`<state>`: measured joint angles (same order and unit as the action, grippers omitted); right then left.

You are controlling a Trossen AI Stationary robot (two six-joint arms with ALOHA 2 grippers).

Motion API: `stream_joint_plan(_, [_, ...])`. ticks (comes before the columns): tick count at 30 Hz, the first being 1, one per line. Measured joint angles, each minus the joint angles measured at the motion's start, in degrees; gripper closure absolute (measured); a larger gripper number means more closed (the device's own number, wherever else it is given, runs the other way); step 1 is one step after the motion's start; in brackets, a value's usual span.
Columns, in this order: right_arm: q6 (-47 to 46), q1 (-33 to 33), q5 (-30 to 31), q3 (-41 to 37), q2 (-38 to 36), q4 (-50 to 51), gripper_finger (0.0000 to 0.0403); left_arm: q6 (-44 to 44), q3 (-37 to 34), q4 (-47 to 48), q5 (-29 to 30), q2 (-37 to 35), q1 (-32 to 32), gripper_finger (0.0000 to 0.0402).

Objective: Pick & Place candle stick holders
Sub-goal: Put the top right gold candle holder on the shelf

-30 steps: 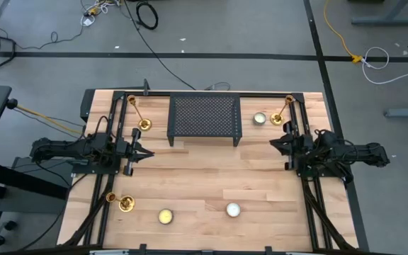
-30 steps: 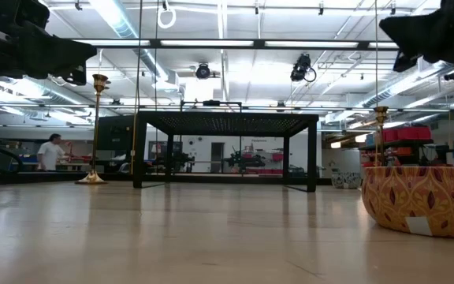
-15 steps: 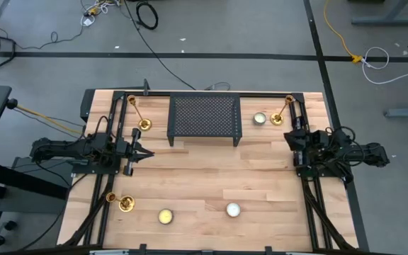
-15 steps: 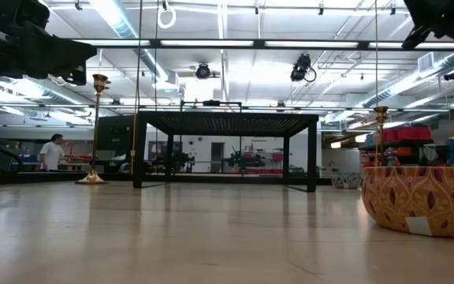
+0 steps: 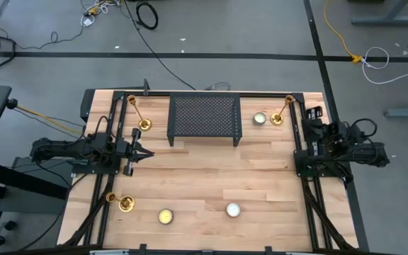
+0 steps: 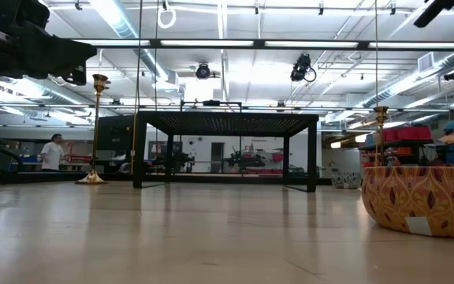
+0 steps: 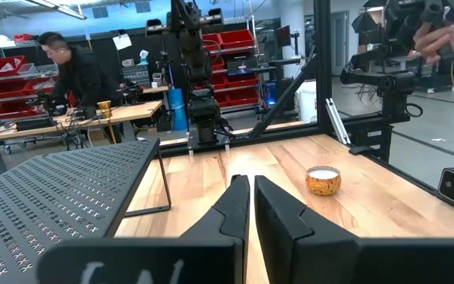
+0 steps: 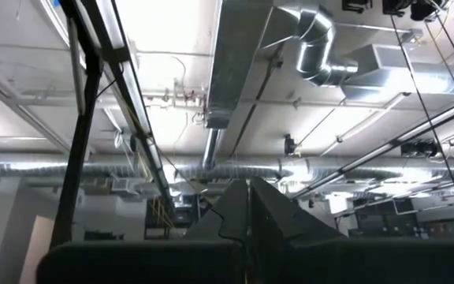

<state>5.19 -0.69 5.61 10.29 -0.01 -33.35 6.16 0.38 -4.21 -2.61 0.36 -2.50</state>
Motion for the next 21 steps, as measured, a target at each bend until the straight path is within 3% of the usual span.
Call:
stream_joint_plan(12, [-1.8,0.0,0.0,8.3,0.0,9.3,0.0382,0.0,0.0,0.0,0.0,0.0,0.0,0.0376])
stream_joint_plan(21, [-1.9,0.0,2.7,18.5,2.2,23.8,0.0382,0.0,0.0,0.0,0.0,0.0,0.0,0.0376])
